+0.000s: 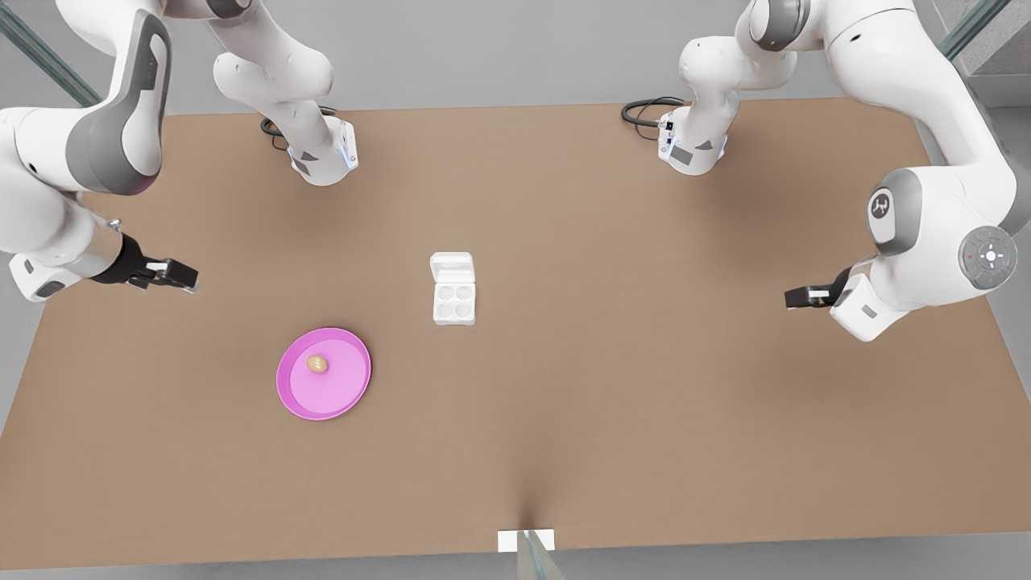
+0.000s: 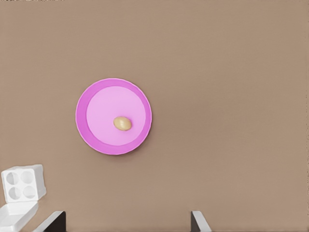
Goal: Pack egg into the box and close the box lid
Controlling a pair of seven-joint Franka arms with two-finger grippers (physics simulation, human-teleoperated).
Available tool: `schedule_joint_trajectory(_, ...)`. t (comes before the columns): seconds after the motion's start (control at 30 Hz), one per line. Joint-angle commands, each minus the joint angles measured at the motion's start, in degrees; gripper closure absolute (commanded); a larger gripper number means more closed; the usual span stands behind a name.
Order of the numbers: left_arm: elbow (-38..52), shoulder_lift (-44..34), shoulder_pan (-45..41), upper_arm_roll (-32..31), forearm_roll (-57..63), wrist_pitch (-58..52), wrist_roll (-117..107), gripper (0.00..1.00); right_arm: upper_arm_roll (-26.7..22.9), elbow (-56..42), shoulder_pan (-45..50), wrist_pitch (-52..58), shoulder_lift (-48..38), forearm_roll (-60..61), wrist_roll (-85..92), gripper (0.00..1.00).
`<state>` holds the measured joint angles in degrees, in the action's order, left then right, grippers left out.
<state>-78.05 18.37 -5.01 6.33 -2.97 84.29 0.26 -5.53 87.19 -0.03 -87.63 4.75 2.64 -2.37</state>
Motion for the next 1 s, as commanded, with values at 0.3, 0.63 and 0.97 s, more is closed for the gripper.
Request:
schedule_joint_trajectory(0.3,-0.53,2.02,0.0,-0.17,-0.72,-1.14,0.18,0.0,3.95,9.23,0.56,-15.64,5.53,0.0,0.08,0.0)
schedule_joint_trajectory(0.63,-0.35,3.16,0.0,-0.09,-0.63,-0.88,0.09,0.0,10.54,11.78,0.47,-25.05,12.92,0.17,0.0,0.0)
schedule_joint_trajectory(0.97,-0.26,3.51,0.0,-0.17,-0.63,-0.44,0.09,0.0,12.12,13.71,3.37,-31.82,19.95,0.96,-0.8,0.0)
